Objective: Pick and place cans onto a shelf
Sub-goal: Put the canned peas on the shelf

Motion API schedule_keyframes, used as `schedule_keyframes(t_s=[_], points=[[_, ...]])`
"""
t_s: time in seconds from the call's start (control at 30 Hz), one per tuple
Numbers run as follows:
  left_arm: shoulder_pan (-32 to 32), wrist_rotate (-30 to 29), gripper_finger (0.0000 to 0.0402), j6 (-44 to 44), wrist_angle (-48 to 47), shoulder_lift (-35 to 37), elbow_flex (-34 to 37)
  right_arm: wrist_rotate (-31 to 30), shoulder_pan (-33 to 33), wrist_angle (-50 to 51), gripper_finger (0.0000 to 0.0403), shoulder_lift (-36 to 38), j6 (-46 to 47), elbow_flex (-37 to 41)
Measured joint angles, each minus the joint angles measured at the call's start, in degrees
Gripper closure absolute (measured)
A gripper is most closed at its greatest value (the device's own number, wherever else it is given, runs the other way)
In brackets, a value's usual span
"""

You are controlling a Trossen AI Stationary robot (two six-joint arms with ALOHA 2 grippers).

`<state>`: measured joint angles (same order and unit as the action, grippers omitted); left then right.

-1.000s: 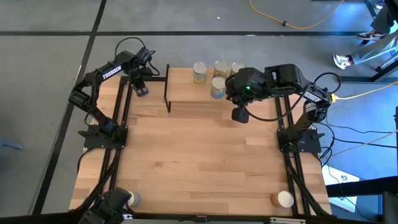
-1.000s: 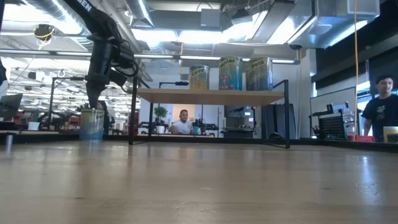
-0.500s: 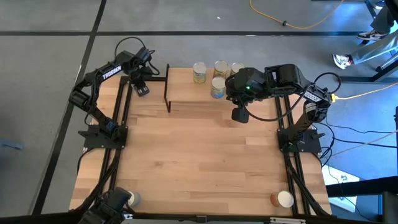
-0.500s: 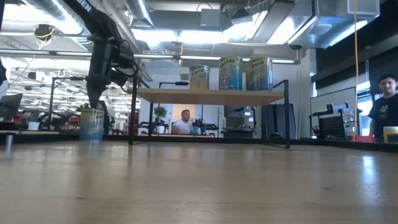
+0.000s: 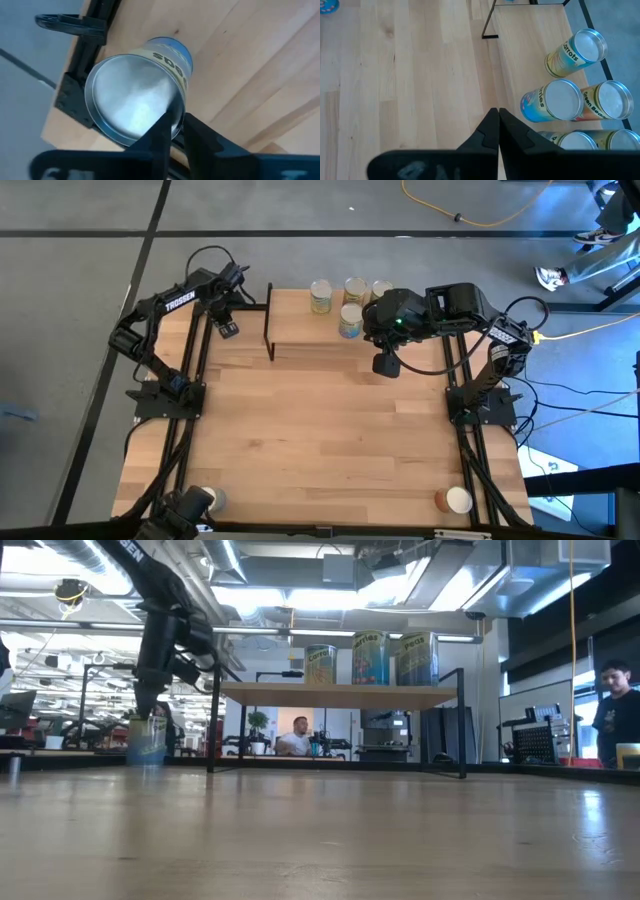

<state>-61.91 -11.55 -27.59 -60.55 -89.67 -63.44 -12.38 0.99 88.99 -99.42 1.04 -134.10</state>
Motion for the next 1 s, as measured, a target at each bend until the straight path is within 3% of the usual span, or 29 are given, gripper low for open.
schedule_keyframes(t_s=[0.1, 0.3, 0.5, 0.8, 1.0], points=[[0.88, -2.84, 0.0393, -0.01, 0.06, -0.07, 0.03, 0.0, 0.0, 0.0, 0.0398, 0.0, 0.0, 0.02], [2.33, -3.47, 0.04, 0.11, -1.48, -0.42, -1.6, 0.0, 0.0, 0.0, 0.0398, 0.0, 0.0, 0.02], [3.98, -2.5, 0.0401, 0.5, -6.58, -0.5, -8.48, 0.0, 0.01, 0.0, 0.0398, 0.0, 0.0, 0.01], [6.47, -4.92, 0.0401, 2.55, -17.39, -0.39, -25.76, 0.0, 0.0, 0.02, 0.0398, 0.0, -0.02, 0.02], [11.61, -11.36, 0.0401, 3.84, -25.45, -0.26, -40.2, -0.02, 0.0, 0.0, 0.0398, 0.0, -0.02, 0.0]])
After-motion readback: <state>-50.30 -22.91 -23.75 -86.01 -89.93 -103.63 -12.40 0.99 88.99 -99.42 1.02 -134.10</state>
